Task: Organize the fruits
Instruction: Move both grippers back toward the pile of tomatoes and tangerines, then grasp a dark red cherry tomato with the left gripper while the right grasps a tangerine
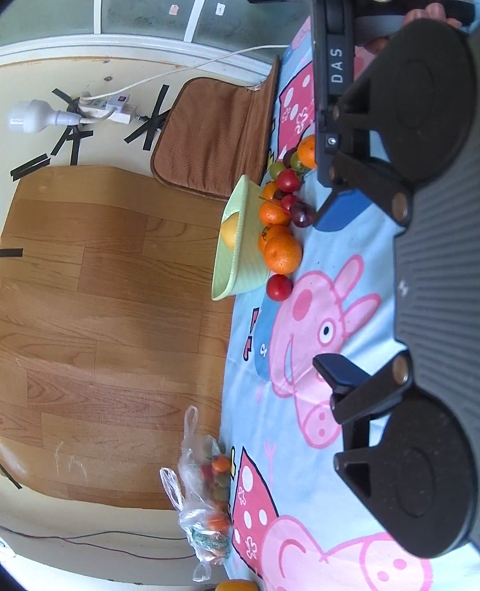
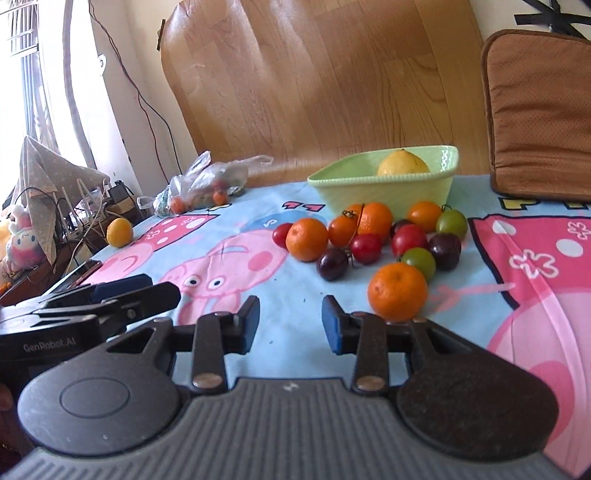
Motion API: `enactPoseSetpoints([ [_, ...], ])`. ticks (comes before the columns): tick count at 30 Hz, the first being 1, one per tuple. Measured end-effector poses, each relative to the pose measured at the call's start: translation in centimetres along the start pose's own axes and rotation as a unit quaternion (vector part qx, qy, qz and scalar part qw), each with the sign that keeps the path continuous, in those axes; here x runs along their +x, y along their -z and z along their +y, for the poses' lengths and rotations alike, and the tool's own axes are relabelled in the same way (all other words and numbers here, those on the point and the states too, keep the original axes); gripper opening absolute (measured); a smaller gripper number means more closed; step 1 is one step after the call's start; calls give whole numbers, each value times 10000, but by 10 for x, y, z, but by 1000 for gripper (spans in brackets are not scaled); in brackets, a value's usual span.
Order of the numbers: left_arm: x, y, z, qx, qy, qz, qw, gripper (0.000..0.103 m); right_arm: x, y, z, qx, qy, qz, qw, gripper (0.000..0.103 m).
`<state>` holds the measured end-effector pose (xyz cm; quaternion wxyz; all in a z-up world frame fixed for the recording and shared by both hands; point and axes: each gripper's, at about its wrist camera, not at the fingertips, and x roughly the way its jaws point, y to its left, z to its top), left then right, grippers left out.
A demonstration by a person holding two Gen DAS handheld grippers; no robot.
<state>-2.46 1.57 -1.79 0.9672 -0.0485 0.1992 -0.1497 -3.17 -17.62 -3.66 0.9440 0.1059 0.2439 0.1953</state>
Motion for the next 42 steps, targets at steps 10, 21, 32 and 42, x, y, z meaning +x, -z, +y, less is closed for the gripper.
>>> enactPoseSetpoints([
  [10, 3, 0, 2, -52, -65, -5, 10000, 76, -2, 1, 4, -47, -5, -33, 10000, 41],
  [21, 7, 0, 3, -54, -293, 63, 9995, 78, -5, 2, 5, -73, -129, -49, 9999, 41],
  [32, 0, 0, -2, -36, -700, -249, 9972, 97, -28, -7, -4, -125, -220, -218, 9994, 41],
  [42, 6, -8, -2, -211, -875, -130, 9959, 95, -54, -17, -38, -485, 158, -480, 9975, 41],
])
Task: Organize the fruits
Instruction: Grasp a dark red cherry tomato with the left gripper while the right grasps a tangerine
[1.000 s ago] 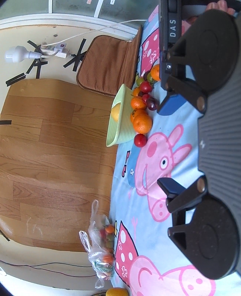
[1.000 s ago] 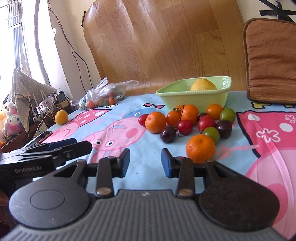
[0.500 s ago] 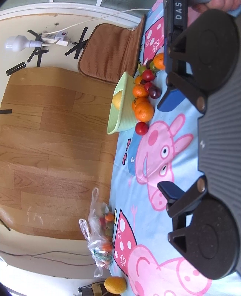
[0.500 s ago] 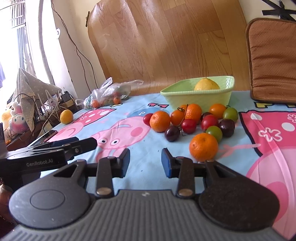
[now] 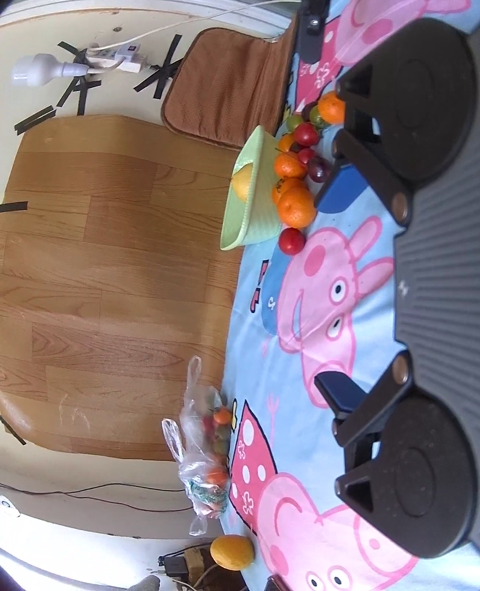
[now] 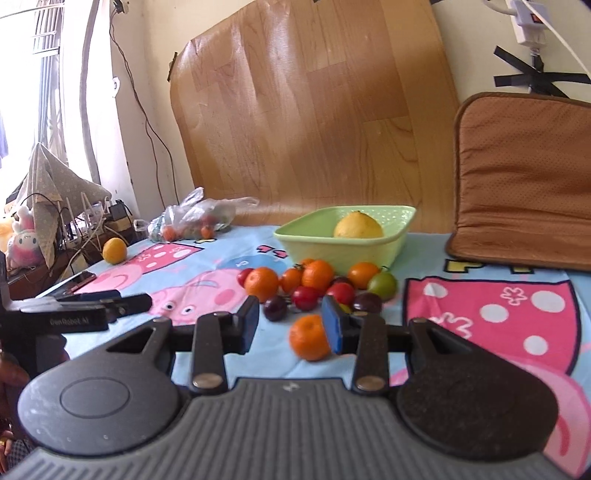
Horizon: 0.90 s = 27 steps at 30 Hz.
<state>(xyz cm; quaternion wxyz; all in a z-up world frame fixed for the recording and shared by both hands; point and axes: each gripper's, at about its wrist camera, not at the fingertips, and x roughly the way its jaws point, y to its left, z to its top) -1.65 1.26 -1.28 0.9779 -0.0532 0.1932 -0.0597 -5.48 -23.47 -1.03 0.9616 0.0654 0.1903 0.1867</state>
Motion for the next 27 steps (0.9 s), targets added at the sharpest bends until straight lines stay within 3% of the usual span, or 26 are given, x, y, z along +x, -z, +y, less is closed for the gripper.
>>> enactPoseSetpoints([
  [5, 4, -9, -6, 47, 105, 67, 9999, 94, 2, 0, -11, -112, 146, 70, 9998, 41],
  [8, 14, -19, -11, 72, 177, 326, 9993, 86, 7, -1, -12, -191, 158, 168, 9996, 41],
  [12, 30, -23, -21, 9, 922, 773, 9927, 71, 13, 0, -10, -350, 46, 341, 9988, 41],
  [15, 42, -25, -42, 319, 1330, 877, 9867, 59, 17, 3, -9, -517, 2, 488, 9975, 41],
  [18, 58, -30, -64, 562, 1611, 899, 9812, 58, 22, 6, -10, -555, -46, 635, 9964, 41],
  [27, 121, -25, -85, 622, 1694, 1641, 9698, 45, 39, 7, -11, -681, -41, 927, 9933, 44],
])
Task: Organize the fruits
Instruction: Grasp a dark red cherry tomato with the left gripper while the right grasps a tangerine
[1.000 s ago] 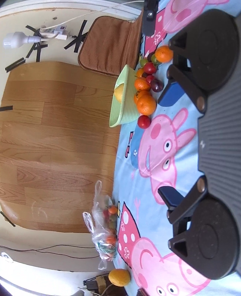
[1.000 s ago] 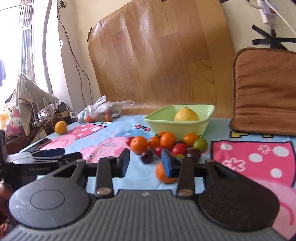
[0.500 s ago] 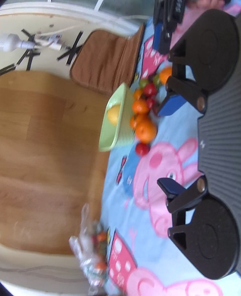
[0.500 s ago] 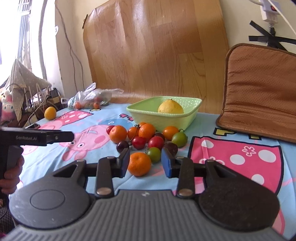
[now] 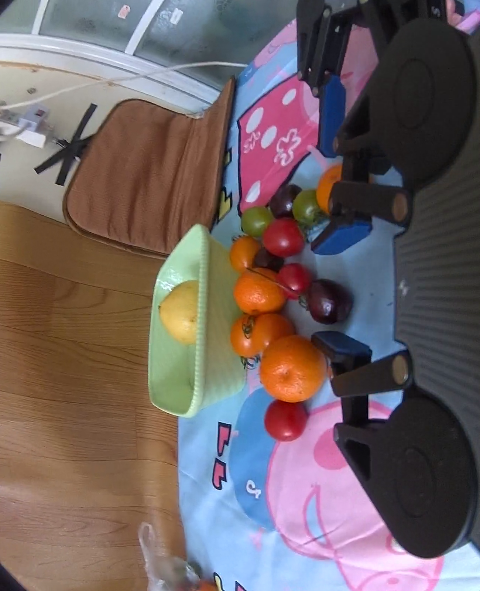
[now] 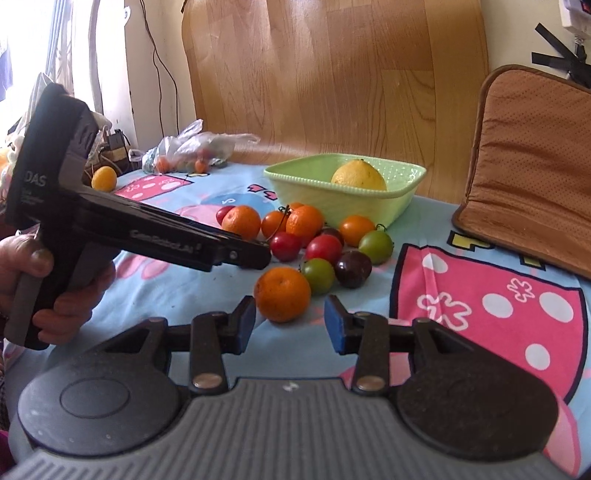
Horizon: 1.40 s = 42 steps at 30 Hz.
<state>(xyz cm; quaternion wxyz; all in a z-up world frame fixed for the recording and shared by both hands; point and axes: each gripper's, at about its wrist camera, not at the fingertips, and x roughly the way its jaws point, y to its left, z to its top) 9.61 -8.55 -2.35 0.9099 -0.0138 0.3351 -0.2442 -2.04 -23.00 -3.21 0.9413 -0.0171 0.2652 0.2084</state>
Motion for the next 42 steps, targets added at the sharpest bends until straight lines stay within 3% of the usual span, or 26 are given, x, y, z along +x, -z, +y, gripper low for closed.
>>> enactPoseSetpoints([
  [1, 2, 1, 1, -26, -7, -24, 10000, 44, 2, 0, 0, -6, -3, 21, 10000, 44],
  [3, 2, 2, 2, -44, 21, -41, 10000, 28, 6, -1, 0, 0, -33, 82, 10000, 44],
  [7, -11, 11, -3, 36, 200, -72, 9998, 28, 15, -2, 2, -33, -92, 217, 9997, 44],
  [9, -20, 20, -7, 93, 219, -85, 9997, 28, 15, -1, 4, -58, -114, 213, 9997, 37],
  [14, -56, 43, -2, -208, 320, -125, 9992, 28, 3, 4, 18, -185, -399, 258, 9987, 33],
  [18, -76, 54, 5, -279, 132, -213, 9993, 28, -3, 11, 37, -439, -515, 308, 9972, 34],
  [20, -76, 54, 8, -329, 49, -207, 9992, 29, 0, 11, 39, -445, -457, 334, 9974, 36],
  [23, -78, 55, 11, -397, 82, -233, 9989, 36, -1, 8, 42, -418, -297, 238, 9984, 56],
  [27, -81, 55, 4, -267, 104, -311, 9991, 40, 0, 9, 43, -418, -195, 240, 9986, 56],
  [36, -77, 62, 4, -359, -24, -214, 9991, 39, 8, 9, 52, -381, -17, 191, 9991, 56],
  [38, -77, 62, 4, -376, -67, -211, 9990, 37, 11, 11, 53, -366, 24, 201, 9991, 54],
  [40, -78, 63, 1, -329, -149, -202, 9991, 31, 11, 11, 55, -344, 65, 173, 9992, 39],
  [42, -80, 64, 0, -324, -140, -180, 9992, 29, 8, 12, 58, -325, 95, 170, 9993, 39],
])
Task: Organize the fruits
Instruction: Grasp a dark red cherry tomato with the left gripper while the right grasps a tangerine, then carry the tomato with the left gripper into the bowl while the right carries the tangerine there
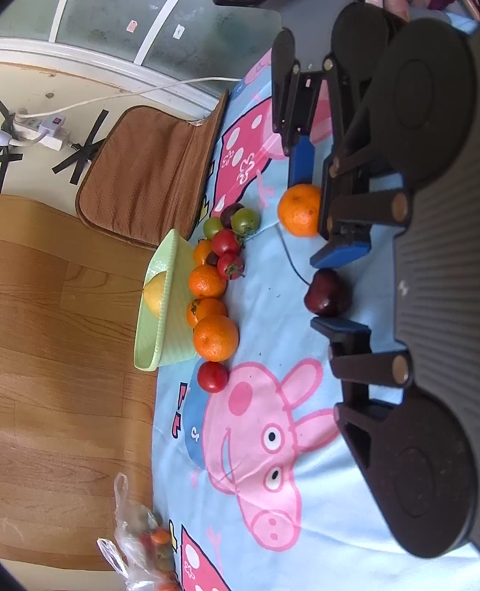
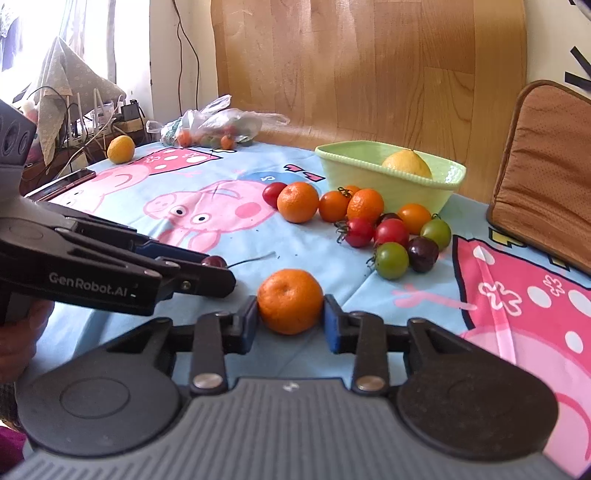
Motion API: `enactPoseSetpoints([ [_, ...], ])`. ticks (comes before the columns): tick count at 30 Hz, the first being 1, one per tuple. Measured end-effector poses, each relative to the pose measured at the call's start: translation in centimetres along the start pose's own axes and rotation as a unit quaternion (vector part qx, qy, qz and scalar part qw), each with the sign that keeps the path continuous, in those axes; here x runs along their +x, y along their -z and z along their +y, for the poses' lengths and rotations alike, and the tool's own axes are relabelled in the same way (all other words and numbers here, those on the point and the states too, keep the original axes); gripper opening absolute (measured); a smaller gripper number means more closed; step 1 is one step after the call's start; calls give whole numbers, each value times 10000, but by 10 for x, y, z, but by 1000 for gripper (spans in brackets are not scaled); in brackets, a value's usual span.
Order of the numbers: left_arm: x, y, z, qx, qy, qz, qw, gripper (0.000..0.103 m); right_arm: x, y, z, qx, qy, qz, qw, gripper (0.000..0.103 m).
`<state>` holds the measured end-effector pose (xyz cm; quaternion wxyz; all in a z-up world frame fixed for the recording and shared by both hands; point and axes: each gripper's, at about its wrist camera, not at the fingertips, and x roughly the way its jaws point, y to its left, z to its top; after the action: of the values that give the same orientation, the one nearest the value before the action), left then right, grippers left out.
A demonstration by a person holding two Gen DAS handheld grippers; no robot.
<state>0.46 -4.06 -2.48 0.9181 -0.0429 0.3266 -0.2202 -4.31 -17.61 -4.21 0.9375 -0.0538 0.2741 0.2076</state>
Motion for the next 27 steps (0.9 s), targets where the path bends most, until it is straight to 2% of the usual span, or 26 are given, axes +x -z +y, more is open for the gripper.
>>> enactPoseSetpoints([
  [11, -19, 10, -9, -31, -181, 233, 9996, 29, -35, 25, 17, 53, -45, 106, 9999, 39],
  [27, -21, 12, -12, -4, -331, 260, 9991, 33, -39, 29, 19, 178, 24, 40, 9998, 45],
])
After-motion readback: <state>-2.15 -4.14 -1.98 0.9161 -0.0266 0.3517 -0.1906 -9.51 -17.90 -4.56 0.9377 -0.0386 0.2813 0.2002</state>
